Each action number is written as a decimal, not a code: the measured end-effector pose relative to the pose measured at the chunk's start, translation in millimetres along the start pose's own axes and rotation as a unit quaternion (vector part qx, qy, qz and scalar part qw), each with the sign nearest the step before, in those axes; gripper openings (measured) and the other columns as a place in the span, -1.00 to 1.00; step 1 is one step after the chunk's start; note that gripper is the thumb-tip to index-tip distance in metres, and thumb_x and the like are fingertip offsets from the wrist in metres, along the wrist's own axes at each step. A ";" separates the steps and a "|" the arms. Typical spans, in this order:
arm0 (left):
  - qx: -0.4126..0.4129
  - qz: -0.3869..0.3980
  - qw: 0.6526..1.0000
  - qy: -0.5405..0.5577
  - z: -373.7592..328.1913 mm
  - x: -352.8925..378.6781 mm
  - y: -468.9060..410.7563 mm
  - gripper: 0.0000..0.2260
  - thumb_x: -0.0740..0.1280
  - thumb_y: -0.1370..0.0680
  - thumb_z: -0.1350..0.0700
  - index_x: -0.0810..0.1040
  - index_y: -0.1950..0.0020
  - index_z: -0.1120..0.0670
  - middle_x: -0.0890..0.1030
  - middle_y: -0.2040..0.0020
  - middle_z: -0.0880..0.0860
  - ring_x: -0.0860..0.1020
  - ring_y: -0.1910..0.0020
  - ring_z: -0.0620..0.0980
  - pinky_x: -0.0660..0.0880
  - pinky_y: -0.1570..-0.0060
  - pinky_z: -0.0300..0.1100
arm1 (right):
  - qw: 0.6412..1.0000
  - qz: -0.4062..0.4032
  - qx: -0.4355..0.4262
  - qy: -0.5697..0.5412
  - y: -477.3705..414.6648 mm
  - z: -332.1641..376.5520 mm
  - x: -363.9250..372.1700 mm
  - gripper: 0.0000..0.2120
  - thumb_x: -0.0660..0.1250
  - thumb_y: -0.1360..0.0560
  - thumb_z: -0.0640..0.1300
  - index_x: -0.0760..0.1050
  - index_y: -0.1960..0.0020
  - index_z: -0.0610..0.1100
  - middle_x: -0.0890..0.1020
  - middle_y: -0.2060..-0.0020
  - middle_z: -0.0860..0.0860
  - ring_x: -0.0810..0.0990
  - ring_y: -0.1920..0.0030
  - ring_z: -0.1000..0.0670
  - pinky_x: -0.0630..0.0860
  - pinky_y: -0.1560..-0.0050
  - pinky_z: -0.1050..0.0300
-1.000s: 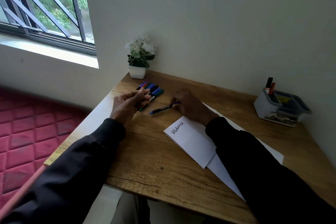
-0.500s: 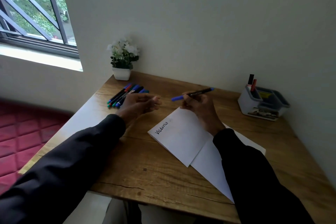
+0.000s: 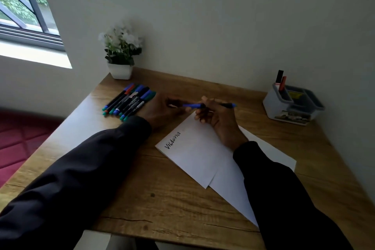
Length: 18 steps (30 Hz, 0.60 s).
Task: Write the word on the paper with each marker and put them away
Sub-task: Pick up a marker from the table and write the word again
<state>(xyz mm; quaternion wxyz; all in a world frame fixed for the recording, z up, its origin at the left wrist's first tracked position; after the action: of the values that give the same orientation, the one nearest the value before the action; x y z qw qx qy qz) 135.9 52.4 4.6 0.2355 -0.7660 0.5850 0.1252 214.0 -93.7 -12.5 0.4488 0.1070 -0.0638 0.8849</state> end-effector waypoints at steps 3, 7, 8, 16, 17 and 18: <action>0.018 -0.013 0.999 0.028 -7.8 0.9 -1.2 -0.84 0.46 -0.51 0.02 0.68 -0.08 -0.12 0.70 -0.02 -0.17 0.64 -0.02 -0.20 0.57 -0.05 -0.20 | 0.999 0.002 -0.016 0.030 -0.9 4.5 -0.4 -0.81 0.36 -0.61 -0.14 0.60 0.10 -0.25 0.66 0.30 -0.20 0.59 0.38 -0.10 0.47 0.41 0.16; 0.029 -0.018 0.998 0.046 -11.7 0.6 -1.4 -0.84 0.44 -0.52 0.07 0.69 -0.09 0.02 0.71 0.06 -0.15 0.65 0.08 -0.23 0.53 0.13 -0.38 | 0.996 0.039 -0.020 0.078 -3.9 8.5 1.2 -0.72 0.30 -0.65 -0.11 0.63 -0.03 -0.33 0.67 0.24 -0.21 0.58 0.36 -0.08 0.47 0.38 0.17; 0.029 -0.019 0.999 0.040 -11.0 0.2 -1.9 -0.85 0.43 -0.53 0.10 0.69 -0.09 0.05 0.71 0.07 -0.13 0.64 0.11 -0.23 0.52 0.16 -0.39 | 0.995 0.054 -0.017 0.086 -4.1 9.9 3.2 -0.72 0.28 -0.66 -0.12 0.63 -0.05 -0.34 0.67 0.22 -0.22 0.59 0.35 -0.07 0.48 0.37 0.18; 0.037 -0.004 0.999 -0.007 -9.6 -3.1 -1.8 -0.85 0.38 -0.56 0.16 0.68 -0.02 0.21 0.68 0.17 0.09 0.60 0.24 -0.14 0.54 0.22 -0.33 | 0.975 0.188 0.001 0.116 5.6 18.1 21.3 -0.65 0.15 -0.68 -0.16 0.55 -0.24 -0.40 0.70 0.05 -0.25 0.69 0.18 -0.05 0.59 0.18 0.19; 0.033 -0.002 0.999 -0.006 -8.7 -2.8 -1.7 -0.86 0.38 -0.56 0.15 0.69 -0.01 0.19 0.68 0.18 0.05 0.59 0.25 -0.19 0.52 0.22 -0.36 | 0.974 0.195 0.000 0.115 5.8 18.5 21.4 -0.62 0.14 -0.69 -0.15 0.53 -0.27 -0.43 0.69 0.02 -0.28 0.69 0.16 -0.07 0.59 0.16 0.17; 0.027 0.002 1.000 -0.006 -7.4 -2.0 -1.6 -0.87 0.38 -0.56 0.15 0.69 -0.01 0.17 0.67 0.18 0.03 0.58 0.25 -0.23 0.52 0.21 -0.38 | 0.975 0.193 -0.002 0.114 5.3 18.8 20.1 -0.61 0.13 -0.69 -0.15 0.53 -0.27 -0.45 0.69 0.00 -0.31 0.69 0.15 -0.10 0.60 0.15 0.15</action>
<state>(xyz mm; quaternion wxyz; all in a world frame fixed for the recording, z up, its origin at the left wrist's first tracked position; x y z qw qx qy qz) 136.2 50.6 12.2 0.2592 -0.7577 0.5878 0.1147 200.7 -85.1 10.6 0.2739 -0.0100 -0.0336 0.9611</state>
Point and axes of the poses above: each hand's wrist, its own y-axis away from the middle knuckle, its own x-axis out of the palm, z = x × y, the point moved 10 cm from there along -y, towards the middle knuckle
